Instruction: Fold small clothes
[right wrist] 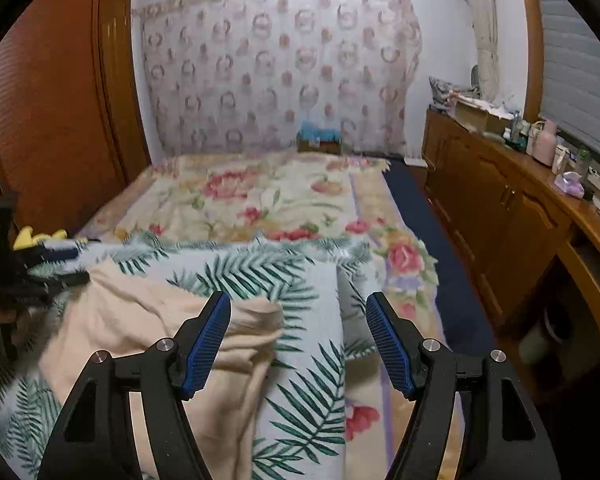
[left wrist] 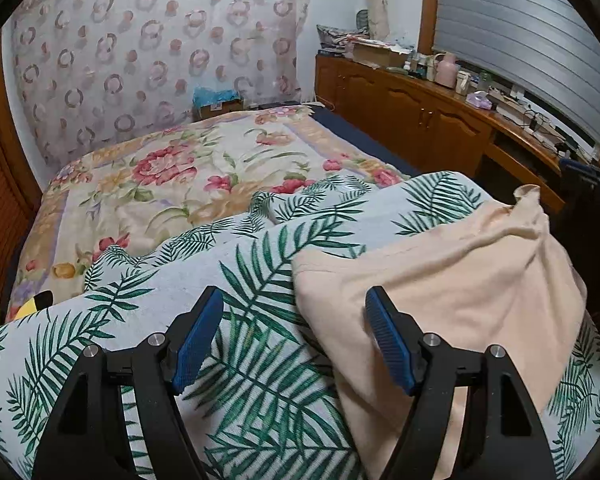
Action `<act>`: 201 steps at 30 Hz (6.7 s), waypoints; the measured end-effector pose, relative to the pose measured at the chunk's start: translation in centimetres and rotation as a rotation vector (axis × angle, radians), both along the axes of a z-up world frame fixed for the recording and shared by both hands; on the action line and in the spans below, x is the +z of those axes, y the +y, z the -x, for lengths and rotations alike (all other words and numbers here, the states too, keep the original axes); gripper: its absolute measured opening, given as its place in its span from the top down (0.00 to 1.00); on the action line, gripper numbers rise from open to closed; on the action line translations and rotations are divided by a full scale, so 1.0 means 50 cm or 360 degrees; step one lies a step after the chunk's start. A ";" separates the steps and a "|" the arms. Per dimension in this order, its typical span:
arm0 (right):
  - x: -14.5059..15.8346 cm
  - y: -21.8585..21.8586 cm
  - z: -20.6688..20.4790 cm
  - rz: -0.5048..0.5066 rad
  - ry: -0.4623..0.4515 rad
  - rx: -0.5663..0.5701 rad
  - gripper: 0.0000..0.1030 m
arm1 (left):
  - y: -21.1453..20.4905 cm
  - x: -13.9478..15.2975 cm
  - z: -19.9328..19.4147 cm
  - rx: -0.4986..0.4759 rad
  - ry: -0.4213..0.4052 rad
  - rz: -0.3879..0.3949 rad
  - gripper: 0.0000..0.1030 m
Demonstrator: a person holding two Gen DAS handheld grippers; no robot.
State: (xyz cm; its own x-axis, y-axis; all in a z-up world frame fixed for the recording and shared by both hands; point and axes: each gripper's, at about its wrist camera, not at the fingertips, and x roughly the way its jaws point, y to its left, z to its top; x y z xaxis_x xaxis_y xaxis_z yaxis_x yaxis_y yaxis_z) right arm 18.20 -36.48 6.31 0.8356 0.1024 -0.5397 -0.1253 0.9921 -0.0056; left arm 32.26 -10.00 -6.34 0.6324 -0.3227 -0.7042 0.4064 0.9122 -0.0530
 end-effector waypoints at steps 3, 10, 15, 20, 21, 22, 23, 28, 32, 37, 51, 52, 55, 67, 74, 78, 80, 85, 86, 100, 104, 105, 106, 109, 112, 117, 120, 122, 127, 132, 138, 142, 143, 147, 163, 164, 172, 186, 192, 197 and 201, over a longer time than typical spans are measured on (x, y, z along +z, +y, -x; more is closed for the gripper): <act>-0.011 0.008 0.010 0.0006 0.0032 0.0054 0.29 | -0.006 -0.003 0.011 -0.0025 0.0015 0.0002 0.28; -0.120 0.018 -0.034 -0.0005 0.0311 0.0148 0.29 | -0.017 -0.026 0.002 -0.0063 0.0107 -0.0009 0.28; -0.155 0.013 -0.070 -0.0064 0.0410 0.0141 0.25 | -0.022 -0.043 -0.008 -0.0099 0.0206 0.0051 0.35; -0.142 0.026 -0.090 -0.0061 0.0411 0.0161 0.21 | -0.029 -0.042 -0.002 -0.0128 0.0212 0.0080 0.43; -0.138 0.031 -0.090 -0.0073 0.0408 0.0186 0.21 | -0.032 -0.043 -0.001 -0.0136 0.0209 0.0079 0.45; -0.135 0.038 -0.088 -0.0058 0.0406 0.0208 0.21 | -0.037 -0.044 0.000 -0.0145 0.0205 0.0076 0.47; -0.138 0.045 -0.085 -0.0033 0.0403 0.0223 0.25 | -0.041 -0.044 0.001 -0.0154 0.0202 0.0077 0.52; -0.141 0.064 -0.078 -0.0023 0.0390 0.0352 0.61 | -0.052 -0.040 0.000 -0.0218 0.0241 0.0132 0.82; -0.137 0.053 -0.069 -0.0066 0.0384 0.0424 0.83 | -0.056 -0.009 0.026 -0.0232 0.0175 0.0140 0.85; -0.096 0.051 -0.036 -0.0091 0.0222 0.0448 0.84 | -0.030 0.063 0.080 -0.0234 0.0036 0.0233 0.86; 0.014 0.190 -0.028 -0.0017 -0.0079 0.0710 0.85 | 0.166 0.192 0.196 0.0057 -0.0323 0.0210 0.86; 0.015 0.208 -0.039 -0.0006 -0.0081 0.0740 0.85 | 0.183 0.192 0.198 0.0086 -0.0327 0.0206 0.86; 0.013 0.258 -0.089 0.0030 -0.0081 0.0831 0.85 | 0.248 0.185 0.208 0.0199 -0.0342 0.0191 0.86; 0.013 0.536 -0.305 0.0267 -0.0018 0.1293 0.85 | 0.494 0.104 0.277 0.0690 -0.0334 0.0223 0.86; -0.022 0.682 -0.401 0.0394 0.0066 0.1562 0.84 | 0.561 0.026 0.332 0.0930 -0.0251 0.0245 0.86; -0.050 0.761 -0.461 0.0400 0.0123 0.1636 0.84 | 0.586 -0.015 0.349 0.1013 -0.0180 0.0310 0.86; -0.059 0.785 -0.493 0.0396 0.0153 0.1669 0.84 | 0.589 -0.027 0.350 0.1040 -0.0156 0.0282 0.86; -0.088 0.814 -0.529 0.0313 0.0221 0.1580 0.65 | 0.598 -0.043 0.343 0.1080 -0.0088 0.0264 0.86; -0.086 0.812 -0.534 0.0274 0.0222 0.1540 0.56 | 0.598 -0.045 0.343 0.1080 -0.0082 0.0261 0.85; -0.105 0.721 -0.481 0.0174 0.0123 0.1227 0.39 | 0.612 -0.003 0.372 0.1105 -0.0224 0.0244 0.21; -0.078 0.660 -0.396 0.0114 0.0101 0.1131 0.39 | 0.582 0.017 0.370 0.1044 -0.0246 0.0188 0.21; -0.075 0.641 -0.376 0.0095 0.0091 0.1117 0.39 | 0.573 0.021 0.371 0.1028 -0.0255 0.0186 0.21; -0.072 0.619 -0.352 0.0078 0.0080 0.1094 0.39 | 0.562 0.025 0.372 0.1009 -0.0266 0.0184 0.21; -0.063 0.567 -0.296 0.0042 0.0038 0.1024 0.39 | 0.521 0.042 0.374 0.0953 -0.0300 0.0152 0.21; -0.051 0.515 -0.230 0.0031 -0.0008 0.0942 0.39 | 0.480 0.061 0.380 0.0910 -0.0327 0.0136 0.21; -0.037 0.446 -0.122 0.0077 -0.0055 0.0779 0.38 | 0.410 0.093 0.396 0.0809 -0.0369 0.0121 0.21; -0.025 0.415 -0.061 0.0066 -0.0088 0.0689 0.38 | 0.370 0.111 0.407 0.0749 -0.0391 0.0108 0.21; -0.018 0.394 -0.018 0.0048 -0.0105 0.0645 0.37 | 0.342 0.121 0.415 0.0713 -0.0402 0.0099 0.21; -0.010 0.364 0.068 0.0008 -0.0150 0.0544 0.29 | 0.279 0.145 0.435 0.0627 -0.0431 0.0104 0.21; -0.005 0.337 0.148 -0.0012 -0.0224 0.0404 0.21 | 0.227 0.172 0.455 0.0574 -0.0475 0.0093 0.21; 0.001 0.335 0.214 -0.0046 -0.0310 0.0276 0.21 | 0.187 0.193 0.477 0.0540 -0.0497 0.0115 0.21; -0.002 0.341 0.247 -0.0075 -0.0333 0.0233 0.21 | 0.174 0.194 0.479 0.0525 -0.0494 0.0126 0.20; -0.007 0.342 0.248 -0.0083 -0.0337 0.0225 0.21 | 0.170 0.195 0.479 0.0522 -0.0497 0.0124 0.20; -0.022 0.347 0.248 -0.0096 -0.0345 0.0200 0.21 | 0.162 0.198 0.479 0.0520 -0.0502 0.0117 0.20; -0.038 0.330 0.254 -0.0113 -0.0334 0.0180 0.21 | 0.154 0.208 0.478 0.0523 -0.0514 0.0114 0.20; -0.038 0.330 0.254 -0.0113 -0.0334 0.0178 0.21 | 0.154 0.208 0.478 0.0522 -0.0513 0.0113 0.20; -0.038 0.315 0.246 -0.0116 -0.0328 0.0183 0.21 | 0.154 0.207 0.479 0.0523 -0.0514 0.0112 0.20; -0.039 0.306 0.245 -0.0112 -0.0326 0.0185 0.21 | 0.158 0.209 0.481 0.0524 -0.0518 0.0113 0.20; -0.038 0.302 0.244 -0.0112 -0.0324 0.0187 0.21 | 0.158 0.208 0.482 0.0525 -0.0519 0.0111 0.20; -0.039 0.300 0.244 -0.0110 -0.0324 0.0187 0.21 | 0.158 0.207 0.482 0.0525 -0.0520 0.0112 0.20; -0.039 0.297 0.244 -0.0109 -0.0323 0.0188 0.21 | 0.158 0.207 0.482 0.0524 -0.0520 0.0111 0.20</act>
